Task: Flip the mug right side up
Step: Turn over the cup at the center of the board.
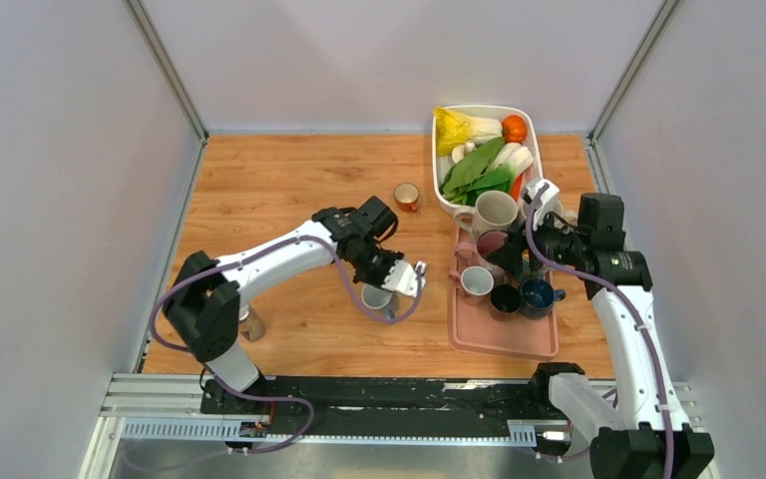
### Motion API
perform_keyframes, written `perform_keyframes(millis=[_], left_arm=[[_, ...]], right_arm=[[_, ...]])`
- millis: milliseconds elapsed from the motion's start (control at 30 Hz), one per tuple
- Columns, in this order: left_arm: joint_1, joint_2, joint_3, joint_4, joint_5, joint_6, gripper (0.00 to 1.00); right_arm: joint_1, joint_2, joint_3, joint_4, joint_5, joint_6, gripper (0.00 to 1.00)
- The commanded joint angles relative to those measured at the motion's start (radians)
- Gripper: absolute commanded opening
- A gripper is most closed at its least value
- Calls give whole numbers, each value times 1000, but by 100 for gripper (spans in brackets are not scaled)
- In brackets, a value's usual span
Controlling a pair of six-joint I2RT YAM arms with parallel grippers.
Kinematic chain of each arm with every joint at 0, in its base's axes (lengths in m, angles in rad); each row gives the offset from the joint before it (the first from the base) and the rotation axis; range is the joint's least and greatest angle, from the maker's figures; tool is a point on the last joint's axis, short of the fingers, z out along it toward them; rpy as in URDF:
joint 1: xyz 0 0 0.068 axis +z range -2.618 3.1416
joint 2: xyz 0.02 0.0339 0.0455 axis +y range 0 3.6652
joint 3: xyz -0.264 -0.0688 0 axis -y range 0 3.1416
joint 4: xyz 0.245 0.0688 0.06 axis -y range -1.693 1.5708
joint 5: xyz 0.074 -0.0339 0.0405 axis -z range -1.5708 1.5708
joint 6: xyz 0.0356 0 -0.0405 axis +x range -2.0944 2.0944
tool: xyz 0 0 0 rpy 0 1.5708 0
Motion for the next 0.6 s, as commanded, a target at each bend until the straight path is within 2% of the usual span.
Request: perform_keyframes(millis=[0,33,233,400,500,533,567], left_arm=[[-3,130,172,-56,-87,-393,0],[-3,150,218,-70,-107,-498,0],[-3,292,361,-184,-226,-878,0],[-3,386,427,-293,-204,-1079,4],[-3,372,395,-275,-206,-1104,18],[-3,367,396,-278,-209,-1110,27],[-3,364,403,-284,-209,-1112,31]], right_arm=[[19,-106,-4,-98,1,-299,63],[51,-122,-5,-108,2,-335,62],[227,-162,-1,-125,134,-391,58],[420,-167,12,-135,192,-405,56],[470,-134,19,-131,197,-422,54],[486,-121,24,-129,202,-432,54],[509,-107,28,-121,211,-441,54]])
